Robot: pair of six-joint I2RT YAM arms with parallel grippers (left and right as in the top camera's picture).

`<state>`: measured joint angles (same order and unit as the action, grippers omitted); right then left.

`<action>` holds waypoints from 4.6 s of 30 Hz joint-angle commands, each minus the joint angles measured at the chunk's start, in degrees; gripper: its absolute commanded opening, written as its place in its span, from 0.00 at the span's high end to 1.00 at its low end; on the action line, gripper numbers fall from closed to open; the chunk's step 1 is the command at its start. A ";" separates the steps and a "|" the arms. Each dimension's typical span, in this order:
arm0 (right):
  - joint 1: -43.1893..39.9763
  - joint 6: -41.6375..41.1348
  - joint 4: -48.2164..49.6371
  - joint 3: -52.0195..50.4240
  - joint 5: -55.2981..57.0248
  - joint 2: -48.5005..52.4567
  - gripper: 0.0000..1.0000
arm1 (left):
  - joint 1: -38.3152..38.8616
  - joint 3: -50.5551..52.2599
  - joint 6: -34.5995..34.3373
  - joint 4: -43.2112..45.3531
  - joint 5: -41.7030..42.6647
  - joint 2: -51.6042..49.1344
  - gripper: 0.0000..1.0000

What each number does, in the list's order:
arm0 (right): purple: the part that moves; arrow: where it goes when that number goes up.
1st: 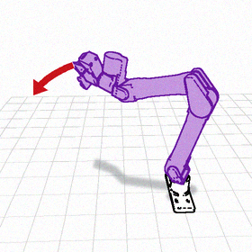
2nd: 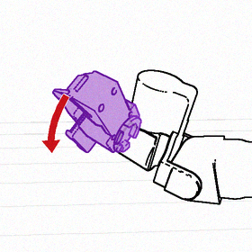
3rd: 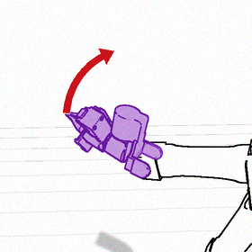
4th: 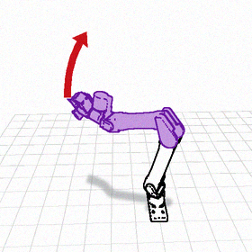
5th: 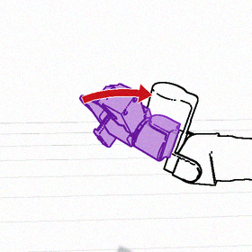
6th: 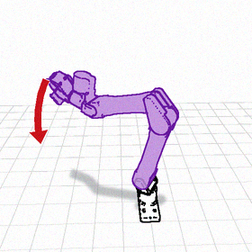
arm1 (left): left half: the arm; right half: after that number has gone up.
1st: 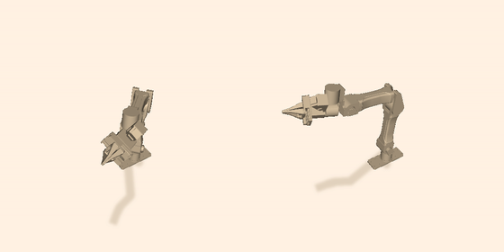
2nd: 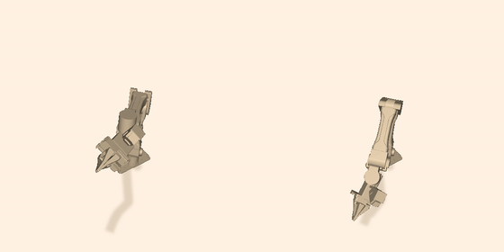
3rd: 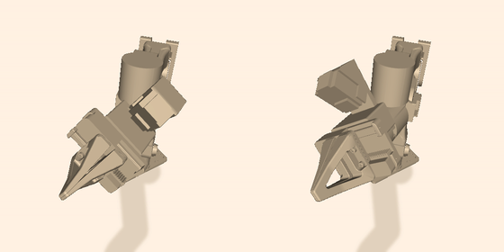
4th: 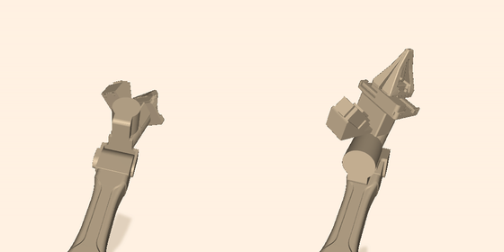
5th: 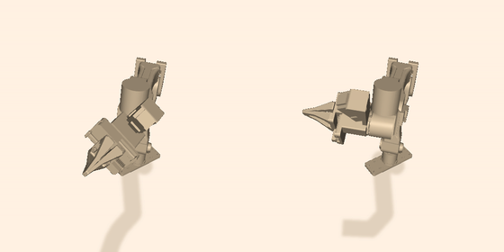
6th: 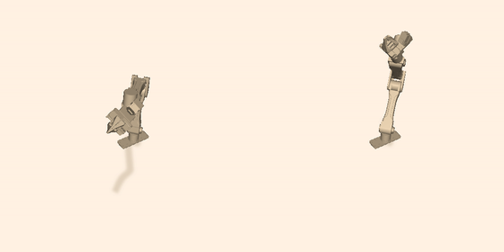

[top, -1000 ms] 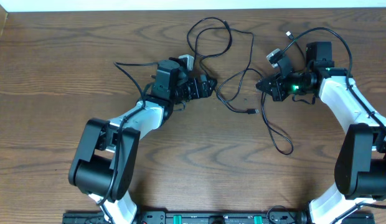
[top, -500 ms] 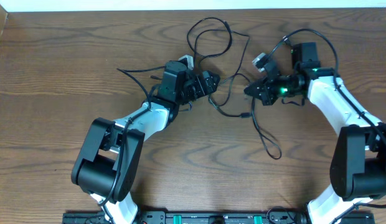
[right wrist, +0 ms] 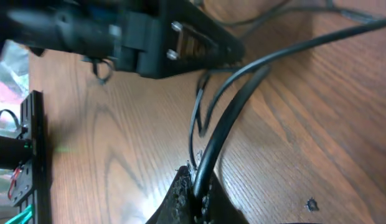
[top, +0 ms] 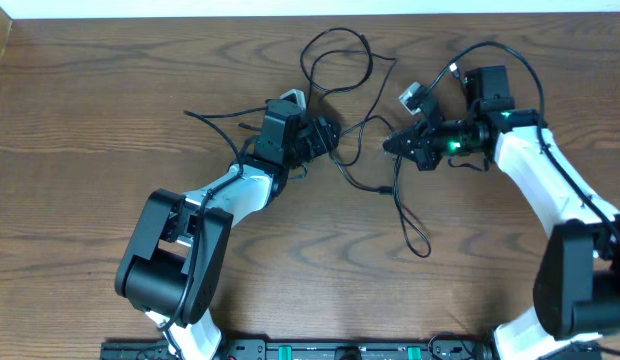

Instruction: Untangle cables

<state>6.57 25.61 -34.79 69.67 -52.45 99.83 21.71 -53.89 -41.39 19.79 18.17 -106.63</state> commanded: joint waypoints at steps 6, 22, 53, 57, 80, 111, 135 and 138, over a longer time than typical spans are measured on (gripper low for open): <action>0.37 1.27 -0.44 -0.04 -3.82 -6.64 0.99 | 0.39 -0.68 0.11 0.13 -1.29 -0.76 0.35; 0.70 1.25 -2.19 -0.04 -5.35 -6.84 0.99 | 3.76 -0.68 -3.98 6.23 -1.36 -0.76 0.92; -26.29 -3.61 -1.95 -0.04 21.05 -6.84 0.99 | -35.28 -0.68 -3.21 -15.50 -3.39 -0.72 0.93; -29.70 -4.22 0.31 -0.04 21.16 -6.84 0.99 | -41.16 -0.68 -1.75 -17.20 -0.17 -0.72 0.93; -36.57 -31.34 11.34 -0.04 49.35 -6.82 0.99 | -62.36 -0.68 -0.22 -24.55 -2.34 -0.52 0.92; -32.92 -34.42 30.42 0.04 61.64 -6.82 0.99 | -44.52 -0.68 22.73 -28.35 1.57 -0.50 0.92; -42.27 -16.11 36.39 3.41 70.38 -3.21 0.99 | -42.51 -0.68 23.80 -32.81 0.24 -0.50 0.92; -40.15 -17.79 36.09 3.41 66.07 0.46 0.93 | -42.51 -0.68 23.80 -33.27 0.24 -0.50 0.93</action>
<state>-35.94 9.43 1.65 72.01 19.46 96.23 -21.10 -55.86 -18.96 -11.33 20.67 -105.89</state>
